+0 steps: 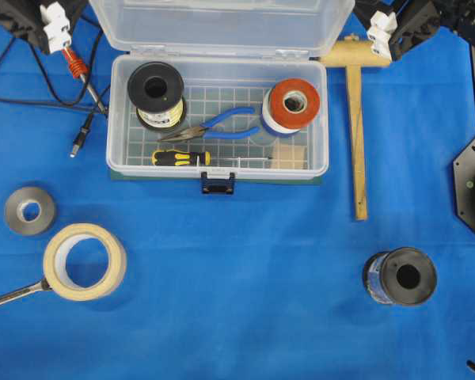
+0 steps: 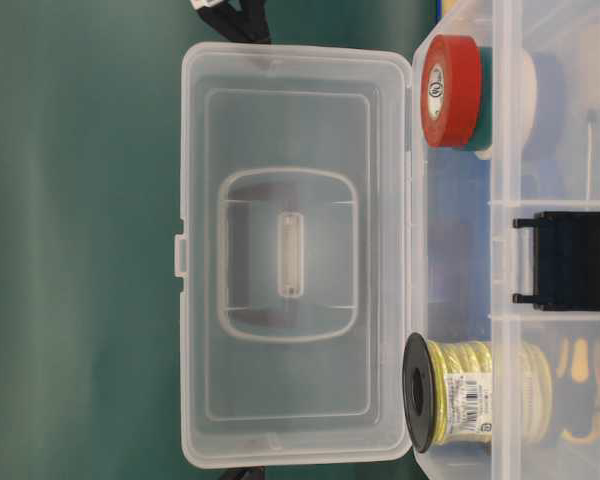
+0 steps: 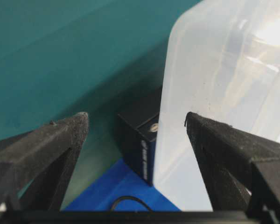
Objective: Open the tool box with both arms.
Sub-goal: 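Swing the lid back with both grippers until it rests open behind the box, then release the lid and raise both grippers away from it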
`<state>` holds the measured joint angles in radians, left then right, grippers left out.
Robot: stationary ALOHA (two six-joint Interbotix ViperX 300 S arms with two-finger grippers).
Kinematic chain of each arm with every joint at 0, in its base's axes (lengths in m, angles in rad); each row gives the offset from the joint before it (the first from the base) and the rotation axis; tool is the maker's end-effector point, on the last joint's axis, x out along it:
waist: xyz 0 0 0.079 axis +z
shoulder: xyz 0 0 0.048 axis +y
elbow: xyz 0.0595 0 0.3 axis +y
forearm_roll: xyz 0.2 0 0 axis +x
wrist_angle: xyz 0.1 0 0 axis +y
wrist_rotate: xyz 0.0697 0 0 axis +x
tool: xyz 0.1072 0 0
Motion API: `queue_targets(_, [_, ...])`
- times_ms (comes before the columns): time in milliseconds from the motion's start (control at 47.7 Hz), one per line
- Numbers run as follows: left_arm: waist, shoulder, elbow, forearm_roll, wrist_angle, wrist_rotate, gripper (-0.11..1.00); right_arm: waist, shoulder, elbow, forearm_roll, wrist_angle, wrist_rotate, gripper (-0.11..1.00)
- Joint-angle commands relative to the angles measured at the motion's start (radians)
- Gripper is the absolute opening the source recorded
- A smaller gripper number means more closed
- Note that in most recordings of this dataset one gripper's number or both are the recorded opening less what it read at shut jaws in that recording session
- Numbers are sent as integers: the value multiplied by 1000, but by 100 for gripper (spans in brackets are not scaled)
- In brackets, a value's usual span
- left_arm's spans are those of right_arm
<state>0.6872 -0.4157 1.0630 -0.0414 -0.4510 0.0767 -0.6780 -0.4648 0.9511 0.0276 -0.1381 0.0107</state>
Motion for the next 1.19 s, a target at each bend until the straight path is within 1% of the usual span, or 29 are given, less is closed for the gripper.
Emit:
queue_targets(0, [-9, 23, -23, 5, 6, 2, 92, 0, -2, -25, -2, -2, 2, 86])
queue_targets(293, [21, 25, -23, 5, 9, 2, 92, -37, 14, -25, -3, 11, 2, 86])
queue_targets(482, [35, 26, -21, 5, 9, 2, 92, -41, 20, -23, -3, 11, 2, 86])
queue_targets(922, [37, 26, -20, 6, 28, 2, 92, -43, 20, -20, -3, 25, 2, 86])
queue_targets(1048, [52, 3, 2, 5, 54, 2, 92, -51, 9, -14, -3, 40, 2, 86])
queue_targets(1174, [77, -49, 38, 5, 77, 2, 92, -66, -12, 5, -3, 63, 2, 86])
